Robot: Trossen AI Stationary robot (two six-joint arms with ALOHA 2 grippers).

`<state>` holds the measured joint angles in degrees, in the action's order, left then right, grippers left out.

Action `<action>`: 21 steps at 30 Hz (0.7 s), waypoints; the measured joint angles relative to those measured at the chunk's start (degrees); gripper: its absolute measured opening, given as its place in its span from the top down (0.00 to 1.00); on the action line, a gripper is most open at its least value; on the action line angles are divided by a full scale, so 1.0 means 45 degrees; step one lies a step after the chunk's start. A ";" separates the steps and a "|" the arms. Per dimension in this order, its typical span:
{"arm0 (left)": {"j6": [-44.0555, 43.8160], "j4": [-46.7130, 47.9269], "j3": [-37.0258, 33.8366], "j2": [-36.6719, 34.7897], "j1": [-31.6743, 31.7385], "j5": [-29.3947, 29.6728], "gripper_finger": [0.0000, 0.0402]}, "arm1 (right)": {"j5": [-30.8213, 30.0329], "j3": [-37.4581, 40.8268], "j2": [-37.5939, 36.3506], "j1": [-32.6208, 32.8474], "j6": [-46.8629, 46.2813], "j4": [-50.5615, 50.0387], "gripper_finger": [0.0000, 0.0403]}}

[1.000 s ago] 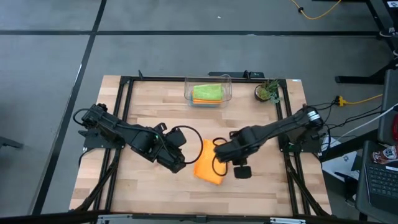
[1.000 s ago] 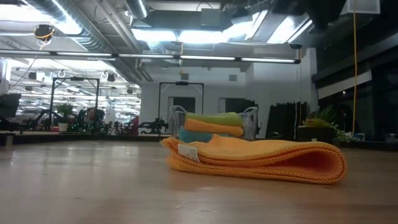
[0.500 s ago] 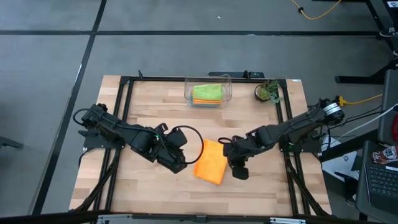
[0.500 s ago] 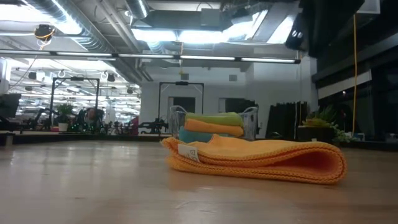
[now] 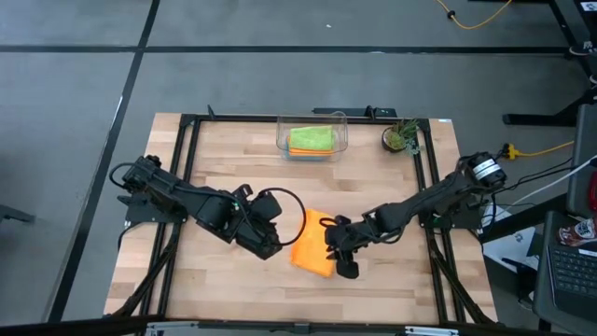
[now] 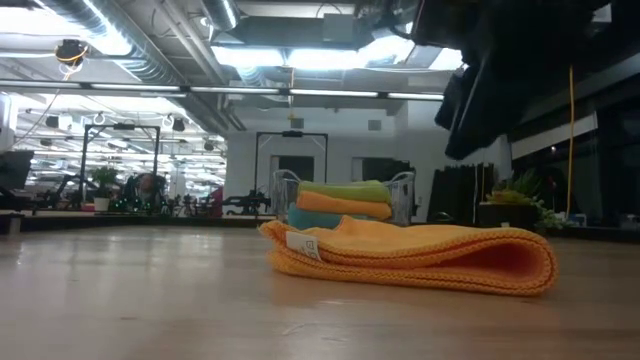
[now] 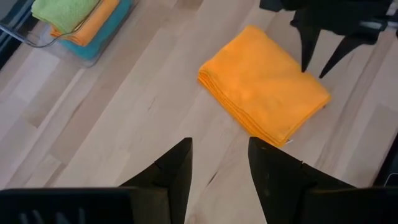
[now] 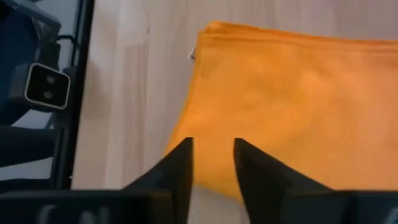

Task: Fold microfiber towels
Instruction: Fold the orange microfiber cloth

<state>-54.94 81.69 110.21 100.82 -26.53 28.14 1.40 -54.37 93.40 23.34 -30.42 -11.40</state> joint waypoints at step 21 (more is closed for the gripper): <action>0.0000 -0.0377 0.0000 0.0000 0.0093 0.0045 0.63 | -0.2405 -0.0087 0.3401 -0.0824 0.2257 0.1724 0.36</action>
<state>-54.94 79.99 110.21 100.82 -26.11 28.34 -9.43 -54.76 108.71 19.64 -20.27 -3.64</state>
